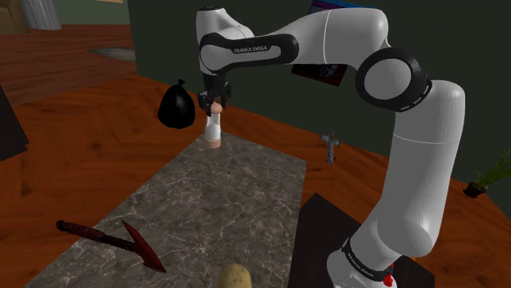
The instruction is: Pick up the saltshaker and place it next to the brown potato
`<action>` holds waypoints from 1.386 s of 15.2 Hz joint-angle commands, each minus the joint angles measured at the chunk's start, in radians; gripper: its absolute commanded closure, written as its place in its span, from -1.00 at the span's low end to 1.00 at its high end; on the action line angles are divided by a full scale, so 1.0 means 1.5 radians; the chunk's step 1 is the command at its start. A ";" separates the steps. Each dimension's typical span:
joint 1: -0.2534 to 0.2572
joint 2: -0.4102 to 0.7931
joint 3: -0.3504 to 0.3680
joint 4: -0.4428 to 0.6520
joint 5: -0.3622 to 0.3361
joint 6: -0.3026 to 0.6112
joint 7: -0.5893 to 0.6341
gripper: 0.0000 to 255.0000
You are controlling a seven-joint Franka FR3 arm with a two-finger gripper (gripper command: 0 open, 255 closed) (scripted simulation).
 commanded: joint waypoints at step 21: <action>0.016 0.018 0.002 0.224 0.005 -0.201 -0.043 1.00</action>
